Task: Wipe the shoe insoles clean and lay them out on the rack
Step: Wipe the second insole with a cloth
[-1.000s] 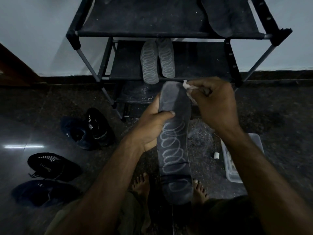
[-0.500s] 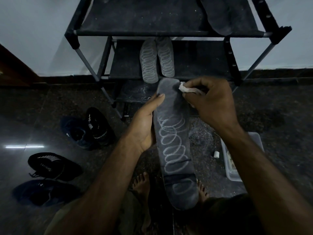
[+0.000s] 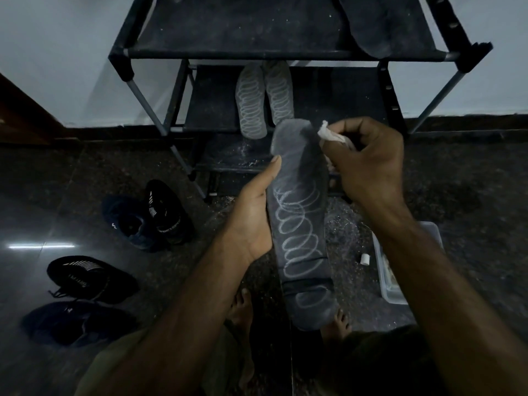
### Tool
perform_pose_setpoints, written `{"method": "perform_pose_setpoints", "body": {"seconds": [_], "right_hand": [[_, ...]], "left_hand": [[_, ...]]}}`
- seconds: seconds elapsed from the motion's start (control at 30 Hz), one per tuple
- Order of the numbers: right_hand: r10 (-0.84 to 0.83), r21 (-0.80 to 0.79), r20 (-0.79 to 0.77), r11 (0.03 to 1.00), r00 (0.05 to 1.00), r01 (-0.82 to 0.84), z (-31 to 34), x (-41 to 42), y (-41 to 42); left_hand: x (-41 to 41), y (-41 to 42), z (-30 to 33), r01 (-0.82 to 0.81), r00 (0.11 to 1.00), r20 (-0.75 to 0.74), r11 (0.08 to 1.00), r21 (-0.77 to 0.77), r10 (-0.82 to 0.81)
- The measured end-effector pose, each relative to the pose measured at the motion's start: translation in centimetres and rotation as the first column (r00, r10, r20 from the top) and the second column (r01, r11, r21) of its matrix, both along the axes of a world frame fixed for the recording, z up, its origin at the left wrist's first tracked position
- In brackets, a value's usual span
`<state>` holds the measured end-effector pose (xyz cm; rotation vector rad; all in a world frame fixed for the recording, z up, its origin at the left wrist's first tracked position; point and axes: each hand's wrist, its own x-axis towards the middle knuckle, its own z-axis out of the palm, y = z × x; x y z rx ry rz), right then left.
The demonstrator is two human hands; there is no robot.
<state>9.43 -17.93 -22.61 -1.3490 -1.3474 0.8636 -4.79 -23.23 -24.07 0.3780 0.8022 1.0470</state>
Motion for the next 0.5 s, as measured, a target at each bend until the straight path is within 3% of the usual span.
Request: {"method": "perform_pose_setpoints", "body": {"seconds": [0.3, 0.4, 0.5], "right_hand": [[0.021, 0.107, 0.038, 0.994, 0.999, -0.025, 0.8, -0.8, -0.5], [0.121, 0.088, 0.038, 0.988, 0.992, -0.124, 0.8, -1.4, -1.1], [0.191, 0.084, 0.159, 0.975, 0.969, -0.206, 0.2, -2.2, -2.0]], "left_hand": [[-1.1, 0.7, 0.1, -0.124, 0.989, -0.088, 0.992, -0.014, 0.122], [-1.5, 0.9, 0.1, -0.146, 0.984, -0.109, 0.989, -0.006, 0.144], [-1.5, 0.8, 0.0, -0.158, 0.983, -0.095, 0.987, 0.003, 0.157]]}}
